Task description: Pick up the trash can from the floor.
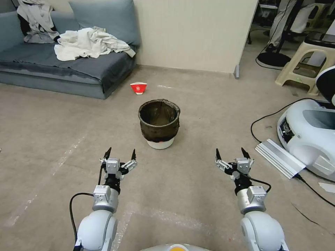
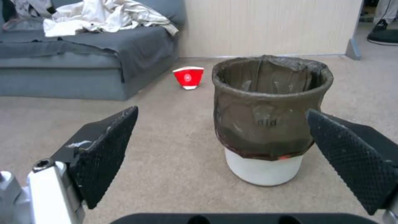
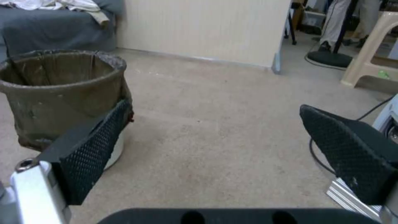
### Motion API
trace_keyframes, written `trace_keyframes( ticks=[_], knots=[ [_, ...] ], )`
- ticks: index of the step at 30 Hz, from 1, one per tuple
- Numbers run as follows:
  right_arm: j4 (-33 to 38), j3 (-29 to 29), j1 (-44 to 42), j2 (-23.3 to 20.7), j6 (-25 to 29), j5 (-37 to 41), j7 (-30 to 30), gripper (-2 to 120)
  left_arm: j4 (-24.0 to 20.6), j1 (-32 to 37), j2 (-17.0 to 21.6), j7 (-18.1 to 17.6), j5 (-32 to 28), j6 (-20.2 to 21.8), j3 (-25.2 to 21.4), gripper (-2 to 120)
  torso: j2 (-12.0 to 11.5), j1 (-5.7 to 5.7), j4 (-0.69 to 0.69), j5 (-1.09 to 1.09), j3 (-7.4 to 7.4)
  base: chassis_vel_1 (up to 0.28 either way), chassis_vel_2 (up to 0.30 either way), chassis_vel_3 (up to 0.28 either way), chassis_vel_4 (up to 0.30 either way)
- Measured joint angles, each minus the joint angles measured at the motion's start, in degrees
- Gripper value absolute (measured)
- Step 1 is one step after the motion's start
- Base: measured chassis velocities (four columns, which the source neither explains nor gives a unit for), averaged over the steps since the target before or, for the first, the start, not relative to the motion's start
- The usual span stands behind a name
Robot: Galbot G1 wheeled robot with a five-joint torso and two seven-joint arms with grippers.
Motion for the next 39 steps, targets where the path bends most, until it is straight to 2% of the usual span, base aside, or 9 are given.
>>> trace_keyframes(
  ticks=[16,20,21,24,25,27,28,31,39],
  knots=[
    [1.57,0.09,-1.08,0.42,-0.41,0.0,0.0,100,-0.67,0.24,-0.06,-0.01,-0.42,0.19,0.0,100,0.0,0.0,0.02,0.01,0.0,0.0,0.0,0.0,0.0],
    [9.72,0.57,-6.51,2.77,-3.09,0.05,-0.16,100,-7.61,3.12,-1.21,0.3,-5.42,3.85,0.0,99,0.0,0.0,0.0,-0.01,0.0,0.0,0.0,0.0,0.0],
    [9.72,0.57,-6.51,2.77,-3.09,0.05,-0.16,100,-7.61,3.12,-1.21,0.3,-5.42,3.85,0.0,99,0.0,0.0,0.0,-0.01,0.0,0.0,0.0,0.0,0.0],
    [16.49,1.01,-11.02,4.71,-5.3,0.18,-0.42,100,-14.61,6.06,-2.38,0.79,-10.51,7.72,0.0,99,0.0,0.0,-0.01,0.0,-0.01,0.0,0.0,0.0,0.0],
    [17.58,1.65,-12.05,5.07,-3.57,1.2,-1.53,100,-16.7,6.94,-2.71,0.95,-12.03,8.84,0.0,99,0.0,0.0,-0.01,-0.02,-0.01,0.0,0.0,0.0,0.0],
    [17.65,2.33,-12.47,5.15,-1.22,2.15,-2.62,100,-17.8,7.62,-2.69,1.02,-12.8,9.21,-0.2,100,0.01,-0.01,-0.01,-0.01,-0.01,0.0,0.0,0.0,0.0],
    [17.42,2.7,-12.64,5.16,0.97,2.99,-3.46,100,-17.96,8.19,-2.43,0.67,-13.08,9.34,-0.59,100,0.01,-0.01,0.0,0.04,-0.01,0.0,0.0,0.0,0.0],
    [16.98,2.79,-12.83,4.98,2.66,4.03,-3.88,100,-17.94,8.46,-2.1,0.58,-13.22,9.04,-0.9,100,0.02,0.0,0.0,0.01,-0.01,0.0,0.0,0.0,0.0],
    [15.54,1.92,-12.61,4.44,5.35,6.24,-4.02,100,-14.7,8.42,-0.9,1.9,-12.54,3.38,-2.28,100,0.01,0.0,0.0,0.0,-0.01,0.0,0.0,0.0,0.0]
  ],
)
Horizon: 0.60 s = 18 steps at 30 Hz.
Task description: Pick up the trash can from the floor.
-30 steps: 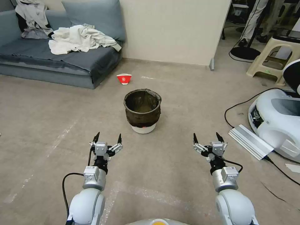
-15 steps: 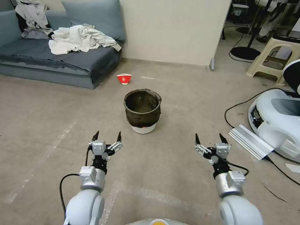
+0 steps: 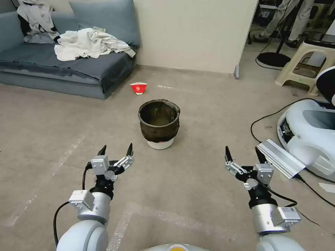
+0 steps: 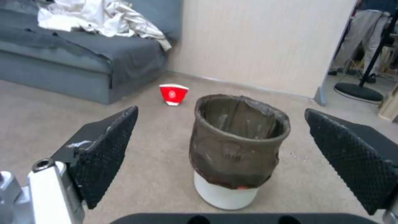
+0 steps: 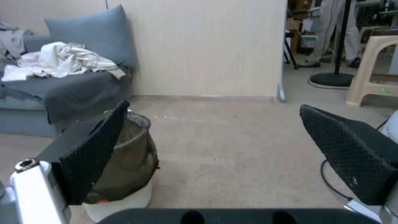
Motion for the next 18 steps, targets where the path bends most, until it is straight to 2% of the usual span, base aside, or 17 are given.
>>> trace_keyframes(
  ticks=[6,18],
  knots=[
    [-1.37,-0.22,0.56,-0.5,1.95,2.1,-1.49,100,1.02,0.25,-0.05,-0.09,0.08,-2.82,-0.24,100,0.0,0.0,0.01,-0.01,0.0,0.0,0.0,0.0,0.0],
    [-2.04,-0.23,0.5,-0.63,2.53,2.66,-3.19,100,0.97,0.36,-0.26,-0.11,0.09,-2.89,-0.66,100,-0.01,0.0,0.0,0.0,0.0,0.0,0.0,0.0,0.0]
  ],
)
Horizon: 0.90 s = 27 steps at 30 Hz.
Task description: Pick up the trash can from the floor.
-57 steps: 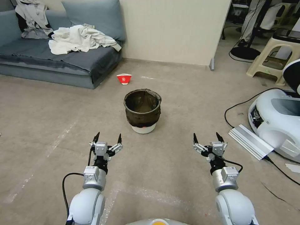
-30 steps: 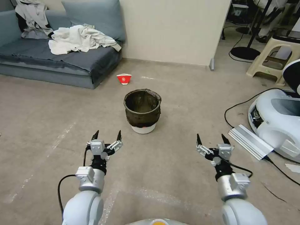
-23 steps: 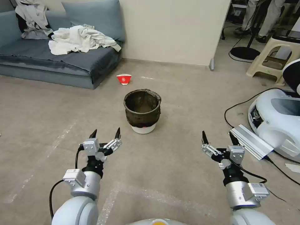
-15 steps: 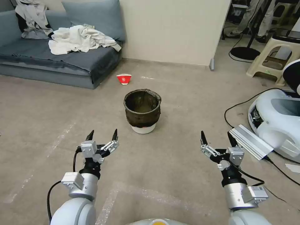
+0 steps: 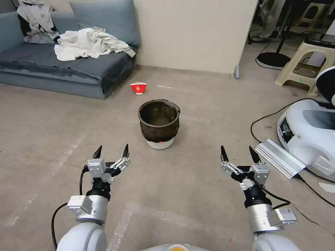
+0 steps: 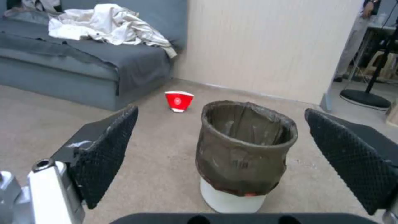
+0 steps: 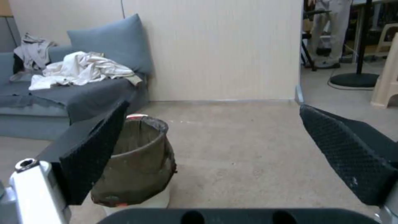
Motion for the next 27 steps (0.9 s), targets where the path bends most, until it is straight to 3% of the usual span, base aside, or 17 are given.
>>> trace_keyframes(
  ticks=[27],
  knots=[
    [-0.1,-0.05,-0.31,-0.08,0.04,0.25,-0.9,100,-0.06,-0.31,-0.16,-0.34,0.11,0.41,-0.21,100,0.0,0.0,0.0,-0.01,0.01,-0.087,0.086,0.083,-0.09]
  ],
)
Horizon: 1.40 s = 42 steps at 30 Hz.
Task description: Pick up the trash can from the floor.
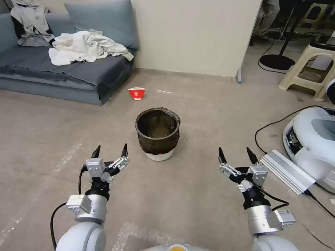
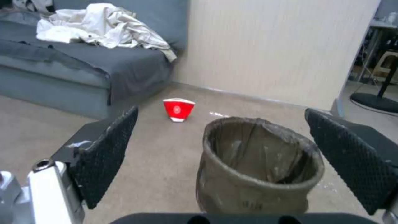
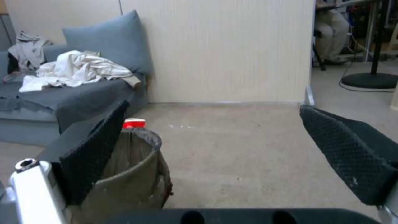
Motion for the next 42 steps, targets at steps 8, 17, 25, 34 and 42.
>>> trace_keyframes(
  ticks=[8,17,25,34,42],
  knots=[
    [0.02,0.0,-0.13,0.11,0.0,-0.09,-0.26,100,0.21,-0.48,0.33,-0.23,-0.12,0.4,-0.09,100,0.0,0.0,0.0,0.01,0.0,-0.12,0.119,0.107,-0.112],
    [-0.35,0.06,0.1,0.22,0.0,-0.25,-0.54,100,1.28,-1.26,0.63,-0.34,-0.3,0.97,-0.1,100,-0.01,0.0,0.0,0.0,0.0,-0.12,0.123,0.115,-0.123],
    [-0.8,0.43,0.63,0.12,-0.15,-0.11,-0.64,100,2.63,-2.3,0.78,-0.37,-0.34,1.32,0.12,100,-0.01,0.0,0.0,0.0,0.0,-0.124,0.112,0.13,-0.121],
    [-2.83,1.46,1.73,0.05,2.17,0.3,-3.33,100,5.79,-5.1,2.54,-0.38,-1.35,2.31,0.85,100,-0.01,0.0,0.0,0.01,0.0,-0.095,0.089,0.101,-0.089],
    [-2.96,2.26,1.54,0.11,3.11,0.75,-4.92,100,10.84,-11.58,6.79,-1.12,-4.59,6.85,2.54,100,-0.01,0.0,0.0,0.01,0.0,-0.033,0.028,0.028,-0.028]
  ],
)
